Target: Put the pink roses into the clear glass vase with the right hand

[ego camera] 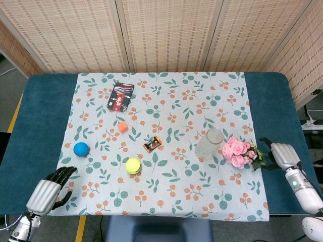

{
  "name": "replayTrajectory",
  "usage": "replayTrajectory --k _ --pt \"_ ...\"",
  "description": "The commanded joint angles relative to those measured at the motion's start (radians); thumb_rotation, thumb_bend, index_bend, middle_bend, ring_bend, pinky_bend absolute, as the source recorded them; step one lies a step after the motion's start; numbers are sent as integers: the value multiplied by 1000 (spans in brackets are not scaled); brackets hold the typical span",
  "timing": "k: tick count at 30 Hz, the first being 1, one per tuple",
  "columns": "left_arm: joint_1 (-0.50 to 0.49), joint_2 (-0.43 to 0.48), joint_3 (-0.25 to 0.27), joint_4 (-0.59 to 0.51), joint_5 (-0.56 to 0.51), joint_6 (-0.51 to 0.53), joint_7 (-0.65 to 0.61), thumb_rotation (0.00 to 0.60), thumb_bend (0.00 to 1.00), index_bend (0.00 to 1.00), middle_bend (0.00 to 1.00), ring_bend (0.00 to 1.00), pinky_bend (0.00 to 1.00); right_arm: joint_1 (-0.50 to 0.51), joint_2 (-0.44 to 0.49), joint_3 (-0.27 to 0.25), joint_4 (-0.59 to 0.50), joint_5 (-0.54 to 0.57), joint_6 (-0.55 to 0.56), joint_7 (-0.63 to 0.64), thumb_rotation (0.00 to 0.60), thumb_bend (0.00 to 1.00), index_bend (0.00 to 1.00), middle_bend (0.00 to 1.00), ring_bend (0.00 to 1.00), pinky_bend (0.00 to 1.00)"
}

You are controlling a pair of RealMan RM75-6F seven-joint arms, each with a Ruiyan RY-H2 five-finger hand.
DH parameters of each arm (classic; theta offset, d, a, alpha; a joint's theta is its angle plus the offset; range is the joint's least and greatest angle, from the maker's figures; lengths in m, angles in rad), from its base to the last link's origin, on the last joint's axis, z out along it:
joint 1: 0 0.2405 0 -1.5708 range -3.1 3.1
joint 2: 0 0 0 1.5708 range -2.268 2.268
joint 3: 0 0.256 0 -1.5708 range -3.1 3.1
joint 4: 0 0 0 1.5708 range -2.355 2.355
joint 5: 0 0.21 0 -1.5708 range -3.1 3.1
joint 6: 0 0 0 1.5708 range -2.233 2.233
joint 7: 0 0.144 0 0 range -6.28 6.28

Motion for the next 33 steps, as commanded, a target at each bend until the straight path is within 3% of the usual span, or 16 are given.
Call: replayTrajectory --k 1,5,10,12,15,18,20,24,30,33 --pt "0 -1 1 0 1 -1 2 600 382 111 146 147 365 47 -72 -24 117 -57 -74 153 600 53 243 900 917 990" --pt "-1 -2 2 1 1 -4 5 600 382 111 146 147 365 83 -93 -54 167 -102 -166 316 600 53 251 901 918 990" --pt "-2 -3 1 2 -1 -5 5 600 380 111 146 147 365 97 -133 -95 248 -187 -140 433 600 53 293 907 925 991" --pt "-1 -2 1 1 0 -4 4 600 380 111 146 147 365 96 -144 -104 268 -205 -118 464 600 53 370 914 929 991" --pt "-1 -1 1 0 2 0 4 600 381 111 146 147 365 92 -160 -112 295 -225 -72 506 600 70 657 924 938 991" --pt "-1 -1 1 -1 2 1 4 600 381 111 146 147 365 78 -174 -106 312 -232 0 519 600 219 847 929 940 992" --pt "-1 -1 1 -1 1 -1 4 600 380 111 146 147 365 62 -173 -98 300 -239 71 520 600 296 899 929 940 992" --pt "-1 0 1 -2 -1 -2 2 600 381 111 146 147 365 15 -114 -92 190 -270 239 495 600 405 924 930 940 992" --pt "1 4 -2 -8 -4 3 -3 600 381 111 146 147 365 -125 31 -75 -117 -317 587 335 600 520 932 936 943 992" --pt "0 4 1 -10 0 2 0 600 381 111 146 147 365 -140 149 -106 -307 -353 603 423 600 575 937 940 950 998"
